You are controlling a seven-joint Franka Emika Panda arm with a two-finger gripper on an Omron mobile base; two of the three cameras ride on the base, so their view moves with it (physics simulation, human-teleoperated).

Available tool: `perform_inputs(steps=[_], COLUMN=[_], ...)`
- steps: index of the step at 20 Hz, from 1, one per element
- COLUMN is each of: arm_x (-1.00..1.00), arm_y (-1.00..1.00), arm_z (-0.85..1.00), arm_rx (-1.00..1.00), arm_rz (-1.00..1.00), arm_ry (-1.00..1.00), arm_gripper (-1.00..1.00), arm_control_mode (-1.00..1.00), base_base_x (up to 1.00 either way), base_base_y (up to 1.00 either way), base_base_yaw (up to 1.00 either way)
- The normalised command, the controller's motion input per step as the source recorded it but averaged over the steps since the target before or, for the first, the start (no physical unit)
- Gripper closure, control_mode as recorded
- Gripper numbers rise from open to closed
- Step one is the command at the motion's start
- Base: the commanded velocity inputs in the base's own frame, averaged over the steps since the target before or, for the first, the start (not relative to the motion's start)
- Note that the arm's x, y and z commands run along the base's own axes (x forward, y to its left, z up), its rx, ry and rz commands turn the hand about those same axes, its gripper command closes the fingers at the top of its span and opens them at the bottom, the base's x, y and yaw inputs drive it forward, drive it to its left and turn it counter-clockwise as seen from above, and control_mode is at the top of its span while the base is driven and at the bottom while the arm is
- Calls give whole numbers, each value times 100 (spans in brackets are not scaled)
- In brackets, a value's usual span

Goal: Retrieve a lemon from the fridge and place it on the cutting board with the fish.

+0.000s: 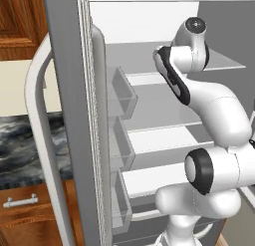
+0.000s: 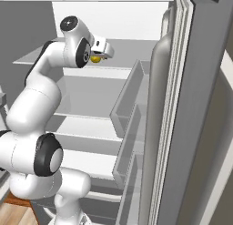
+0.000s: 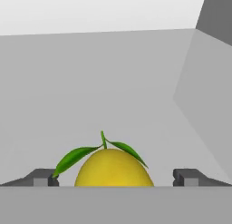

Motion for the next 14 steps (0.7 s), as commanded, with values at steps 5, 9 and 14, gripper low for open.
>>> perform_inputs(steps=[5, 9, 14], arm_x=[4, 6, 1], arm_y=[0, 0, 0], arm_z=[0, -2, -11], arm_rx=[0, 0, 0], arm_rz=[0, 0, 0], arm_ry=[1, 1, 7], arm_gripper=[-100, -100, 100], arm_control_mode=[-100, -100, -100], base_base_x=[0, 0, 0], base_base_y=[0, 0, 0], base_base_yaw=[0, 0, 0])
